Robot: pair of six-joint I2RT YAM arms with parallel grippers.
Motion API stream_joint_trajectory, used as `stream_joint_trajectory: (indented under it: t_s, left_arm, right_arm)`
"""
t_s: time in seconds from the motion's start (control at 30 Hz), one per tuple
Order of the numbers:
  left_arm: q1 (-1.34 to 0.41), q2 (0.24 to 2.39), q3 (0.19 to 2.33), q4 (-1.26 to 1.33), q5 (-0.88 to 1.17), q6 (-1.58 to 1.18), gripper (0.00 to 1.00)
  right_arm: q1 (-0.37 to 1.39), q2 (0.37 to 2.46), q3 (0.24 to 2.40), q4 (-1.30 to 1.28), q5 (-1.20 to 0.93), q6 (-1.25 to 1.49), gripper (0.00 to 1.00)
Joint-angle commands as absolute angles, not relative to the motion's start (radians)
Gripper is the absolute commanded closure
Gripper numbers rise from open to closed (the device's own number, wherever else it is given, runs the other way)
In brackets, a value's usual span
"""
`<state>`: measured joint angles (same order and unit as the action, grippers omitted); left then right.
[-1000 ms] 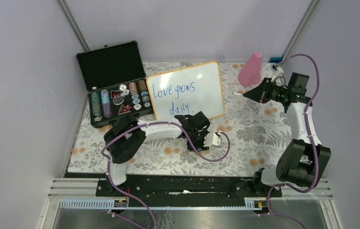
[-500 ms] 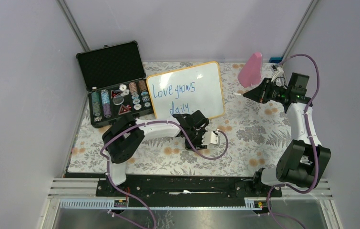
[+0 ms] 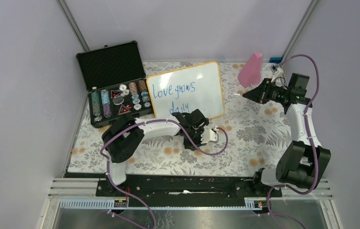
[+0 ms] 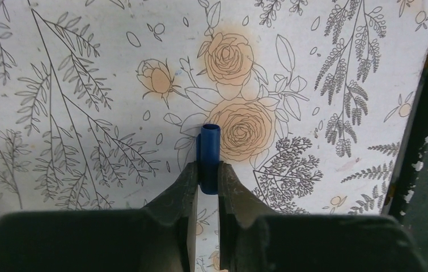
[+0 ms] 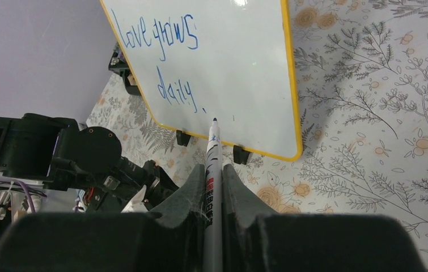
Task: Write a sentence on the whiteboard
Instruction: Close the whiteboard marker.
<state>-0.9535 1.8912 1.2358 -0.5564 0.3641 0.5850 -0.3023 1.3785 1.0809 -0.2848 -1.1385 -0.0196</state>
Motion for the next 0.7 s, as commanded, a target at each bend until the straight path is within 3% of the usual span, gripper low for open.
stream_joint_trajectory:
  t_s: [0.0,0.27,0.5,0.67]
  left_arm:
    - [-0.933,1.832,1.26,-0.609,0.42,0.53,1.0]
    - [-0.829,1.663,1.272,-0.662,0.517,0.479,1.0]
    - [-0.668,1.439,1.242,-0.666,0.593,0.446,1.0]
    - [-0.651,1.327,1.218,-0.705,0.567,0.52,1.0]
  right_arm:
    - [-0.304,1.339,1.078,-0.258,-1.205,-0.014,1.0]
    - [-0.235,1.319,1.053,-0.294,-1.261,-0.055,1.0]
    - [-0.042,1.309,1.065,-0.433,-1.291,-0.188,1.0]
    - [0.07,1.308,1.073,-0.454,-1.375,-0.181,1.0]
